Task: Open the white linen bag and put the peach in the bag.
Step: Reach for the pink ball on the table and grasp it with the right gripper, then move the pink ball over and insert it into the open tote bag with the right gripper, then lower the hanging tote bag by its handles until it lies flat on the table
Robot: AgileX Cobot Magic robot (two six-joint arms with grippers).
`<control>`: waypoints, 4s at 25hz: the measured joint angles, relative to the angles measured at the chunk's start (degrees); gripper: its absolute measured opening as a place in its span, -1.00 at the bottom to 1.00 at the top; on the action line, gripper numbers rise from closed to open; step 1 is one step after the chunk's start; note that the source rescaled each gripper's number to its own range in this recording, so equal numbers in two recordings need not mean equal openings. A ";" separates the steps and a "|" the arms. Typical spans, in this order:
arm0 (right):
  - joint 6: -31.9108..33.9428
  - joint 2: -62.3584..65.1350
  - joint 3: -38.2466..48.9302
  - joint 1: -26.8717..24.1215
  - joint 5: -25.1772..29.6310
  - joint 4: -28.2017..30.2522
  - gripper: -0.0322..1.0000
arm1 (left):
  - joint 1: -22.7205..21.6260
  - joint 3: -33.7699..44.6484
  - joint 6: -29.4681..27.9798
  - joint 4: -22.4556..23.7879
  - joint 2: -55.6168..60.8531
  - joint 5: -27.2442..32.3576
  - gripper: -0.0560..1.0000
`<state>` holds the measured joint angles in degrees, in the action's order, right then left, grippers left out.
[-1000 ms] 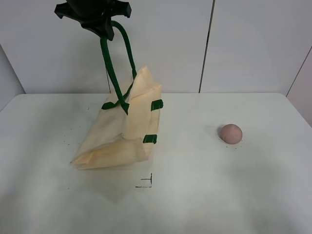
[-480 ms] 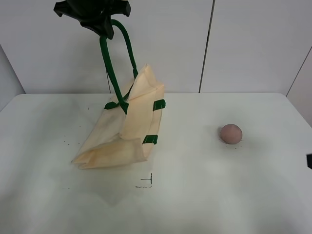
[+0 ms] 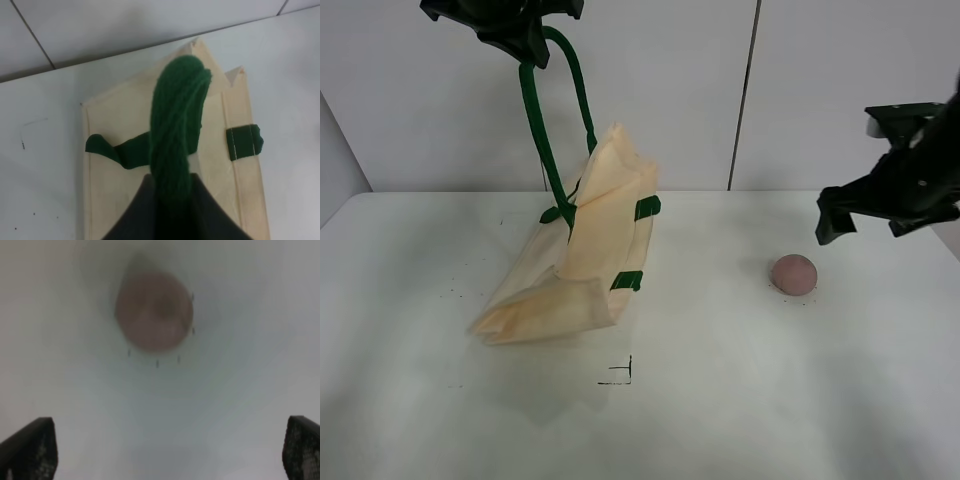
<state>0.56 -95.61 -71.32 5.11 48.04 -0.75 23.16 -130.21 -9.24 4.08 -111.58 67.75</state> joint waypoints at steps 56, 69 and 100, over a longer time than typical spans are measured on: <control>-19.77 -21.06 -30.64 17.97 -3.18 -39.02 -0.94 | 0.00 -0.05 0.05 0.06 2.19 0.00 -0.89; -19.79 -30.05 -30.64 23.46 -11.39 -40.32 0.72 | 0.00 -0.05 0.05 0.06 2.19 0.00 -0.89; -0.56 -30.05 -43.01 -3.18 21.33 -2.16 1.00 | 0.00 -0.05 0.05 0.00 2.19 0.00 -0.89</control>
<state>0.00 -125.66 -114.33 1.93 69.36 -2.91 23.16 -130.25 -9.19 4.07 -109.40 67.75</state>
